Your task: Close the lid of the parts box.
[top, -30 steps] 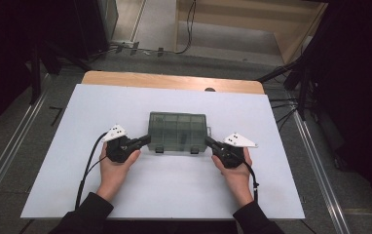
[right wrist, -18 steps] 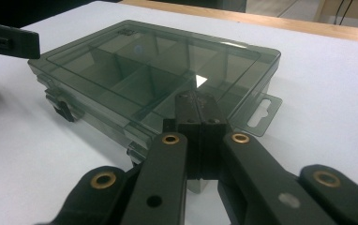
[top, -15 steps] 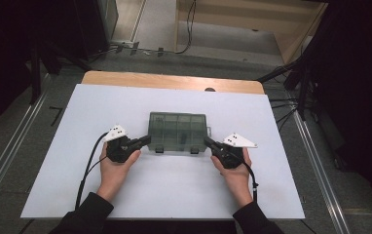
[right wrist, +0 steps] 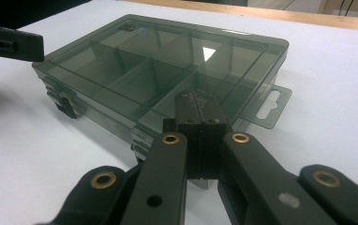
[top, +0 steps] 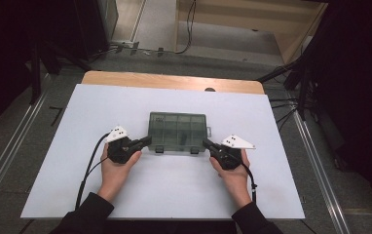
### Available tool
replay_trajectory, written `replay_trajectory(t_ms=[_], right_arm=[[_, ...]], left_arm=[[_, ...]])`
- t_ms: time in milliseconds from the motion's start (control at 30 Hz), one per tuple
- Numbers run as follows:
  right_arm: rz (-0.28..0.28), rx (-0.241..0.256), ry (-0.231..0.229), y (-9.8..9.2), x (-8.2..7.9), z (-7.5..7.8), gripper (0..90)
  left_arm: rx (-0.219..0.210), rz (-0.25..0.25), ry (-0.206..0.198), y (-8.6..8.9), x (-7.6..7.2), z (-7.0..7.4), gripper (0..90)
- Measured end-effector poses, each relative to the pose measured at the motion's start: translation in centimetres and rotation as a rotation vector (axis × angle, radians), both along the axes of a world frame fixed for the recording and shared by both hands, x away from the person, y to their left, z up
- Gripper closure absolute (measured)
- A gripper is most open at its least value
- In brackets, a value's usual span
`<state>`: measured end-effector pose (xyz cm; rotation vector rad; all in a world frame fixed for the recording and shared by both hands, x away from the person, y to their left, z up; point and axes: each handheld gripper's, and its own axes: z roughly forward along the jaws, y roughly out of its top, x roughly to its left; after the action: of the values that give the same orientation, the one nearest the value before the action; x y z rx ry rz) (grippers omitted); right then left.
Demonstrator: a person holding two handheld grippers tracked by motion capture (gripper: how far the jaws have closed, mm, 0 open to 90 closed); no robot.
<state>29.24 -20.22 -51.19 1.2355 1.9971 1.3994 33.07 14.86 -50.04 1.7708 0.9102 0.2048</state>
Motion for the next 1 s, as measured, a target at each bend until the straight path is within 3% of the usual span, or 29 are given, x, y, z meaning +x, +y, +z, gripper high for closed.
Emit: replay_trajectory(t_ms=[100,200,333,500,667,733,1000], right_arm=[[-0.008,0.000,0.005,0.1,-0.1,0.1,87.3],[-0.008,-0.005,0.001,0.0,-0.3,0.3,72.6],[0.036,0.058,-0.021,-0.3,-0.2,1.0,50.2],[0.038,0.062,-0.021,-0.7,-0.5,1.6,28.6],[0.047,0.081,-0.014,-0.9,-0.7,1.9,0.0],[0.052,0.088,-0.021,-1.0,-0.8,2.0,0.0],[0.040,0.084,-0.042,-1.3,-1.3,2.0,0.0]], left_arm=[[0.001,-0.022,0.001,0.0,-0.1,0.1,89.5],[-0.011,-0.046,-0.014,0.0,-0.2,0.2,86.4],[-0.035,-0.051,-0.057,0.2,-0.6,0.8,63.7],[-0.085,-0.059,-0.072,0.6,-0.8,1.7,38.7],[-0.076,-0.081,-0.080,0.7,-1.0,2.1,8.1],[-0.081,-0.100,-0.086,0.9,-1.1,2.2,0.0],[-0.078,-0.120,-0.115,1.3,-1.7,2.6,0.0]])
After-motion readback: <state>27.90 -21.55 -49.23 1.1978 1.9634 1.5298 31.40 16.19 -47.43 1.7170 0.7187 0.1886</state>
